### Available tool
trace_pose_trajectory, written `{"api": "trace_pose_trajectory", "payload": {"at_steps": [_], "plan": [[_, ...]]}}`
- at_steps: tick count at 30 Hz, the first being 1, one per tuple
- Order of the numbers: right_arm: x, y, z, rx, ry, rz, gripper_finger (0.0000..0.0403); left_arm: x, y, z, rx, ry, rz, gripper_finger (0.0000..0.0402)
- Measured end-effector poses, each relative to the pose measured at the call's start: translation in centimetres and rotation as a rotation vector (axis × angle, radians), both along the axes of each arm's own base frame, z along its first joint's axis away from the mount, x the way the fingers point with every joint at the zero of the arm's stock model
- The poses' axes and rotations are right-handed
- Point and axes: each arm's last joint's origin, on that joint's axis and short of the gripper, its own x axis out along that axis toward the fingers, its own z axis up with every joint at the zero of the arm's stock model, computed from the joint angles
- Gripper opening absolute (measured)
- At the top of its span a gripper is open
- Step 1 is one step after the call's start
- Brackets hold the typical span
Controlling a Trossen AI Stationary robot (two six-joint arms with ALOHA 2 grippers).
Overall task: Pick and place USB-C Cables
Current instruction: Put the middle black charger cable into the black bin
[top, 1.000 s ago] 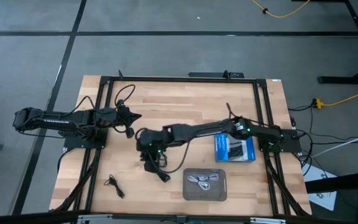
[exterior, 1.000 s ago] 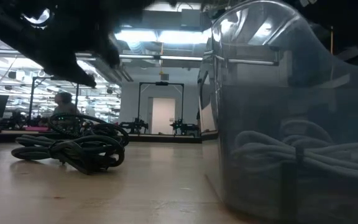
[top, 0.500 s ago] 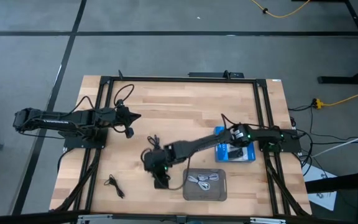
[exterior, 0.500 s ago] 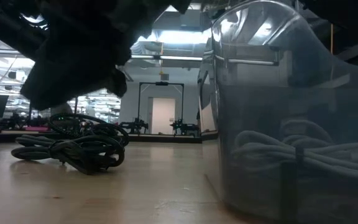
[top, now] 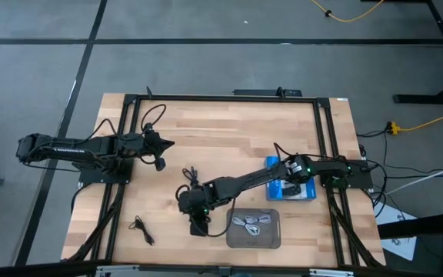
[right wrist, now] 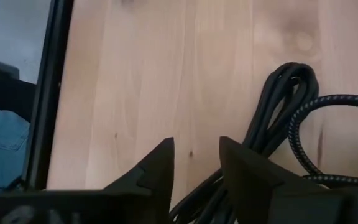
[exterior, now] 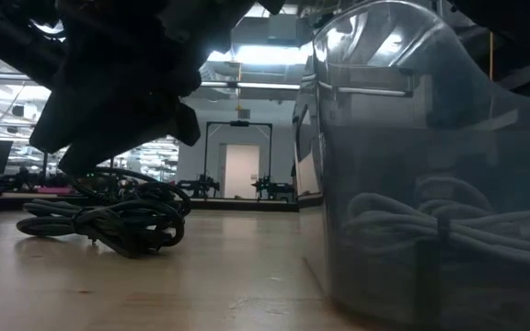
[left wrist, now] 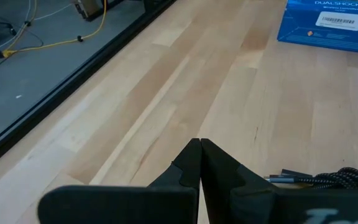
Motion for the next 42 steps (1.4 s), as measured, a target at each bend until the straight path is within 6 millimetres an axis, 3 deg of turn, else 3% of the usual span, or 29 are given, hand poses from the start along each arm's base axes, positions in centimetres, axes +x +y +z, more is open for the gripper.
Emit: {"api": "trace_pose_trajectory", "payload": {"at_steps": [11, 27, 42], "plan": [[-0.3, -1.2, -2.6, -0.074, 0.138, -0.088, 0.0135, 0.0, 0.0, 0.0, 0.0, 0.0, 0.0, 0.0], [0.1, -2.1, -1.2, -0.277, 0.081, -0.102, 0.0136, 0.0, 0.0, 0.0, 0.0, 0.001, 0.0, 0.0], [-0.9, -2.3, -3.9, -0.203, 0.189, -0.192, 0.0135, 0.0, 0.0, -0.1, 0.001, 0.008, 0.001, 0.0]]}}
